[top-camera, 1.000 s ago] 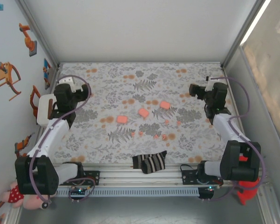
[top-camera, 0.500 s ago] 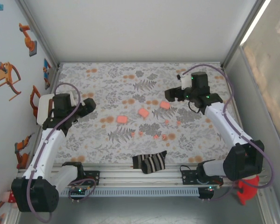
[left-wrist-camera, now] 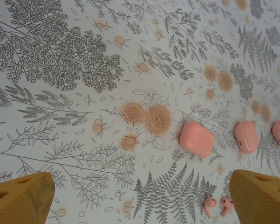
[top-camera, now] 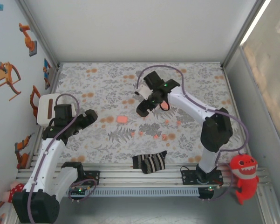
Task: Insert wireless bluetooth earbuds into charging case
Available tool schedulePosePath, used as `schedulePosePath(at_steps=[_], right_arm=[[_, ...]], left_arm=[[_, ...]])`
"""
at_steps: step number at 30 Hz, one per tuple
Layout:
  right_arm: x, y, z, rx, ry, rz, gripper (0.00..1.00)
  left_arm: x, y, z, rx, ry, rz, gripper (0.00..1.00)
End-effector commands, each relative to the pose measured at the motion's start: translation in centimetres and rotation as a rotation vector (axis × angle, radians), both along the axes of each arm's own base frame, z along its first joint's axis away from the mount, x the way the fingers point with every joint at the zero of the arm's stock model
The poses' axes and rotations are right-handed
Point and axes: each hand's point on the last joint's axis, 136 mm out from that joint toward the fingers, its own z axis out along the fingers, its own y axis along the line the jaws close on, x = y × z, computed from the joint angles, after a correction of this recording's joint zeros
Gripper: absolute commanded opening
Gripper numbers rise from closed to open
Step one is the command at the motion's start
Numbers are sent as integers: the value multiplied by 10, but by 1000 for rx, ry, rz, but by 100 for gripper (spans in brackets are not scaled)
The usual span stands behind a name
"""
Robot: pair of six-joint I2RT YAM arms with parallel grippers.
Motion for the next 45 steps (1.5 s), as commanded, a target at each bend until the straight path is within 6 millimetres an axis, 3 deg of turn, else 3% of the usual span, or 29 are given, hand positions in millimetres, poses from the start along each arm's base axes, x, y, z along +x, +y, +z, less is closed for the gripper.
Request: schedulePosePath(at_steps=[1,12,22,37,45], right_arm=[[-16,5,-10,-105,25,114,94],[-25,50,-61,-306,36,371,96],[-17,87,-88,-300,14,520,98],[-9,117,-116,-273,13,604,96],[-5,121,-131,-283,17,620,83]], left_arm=[[-11,6,-7,19,35,28,96],[-15,8,-12,21,48,36,96],[-15,10,-14,30,56,43,96],[-15,11,-16,36,71,50,96],[-15,11,-16,36,76,51,96]])
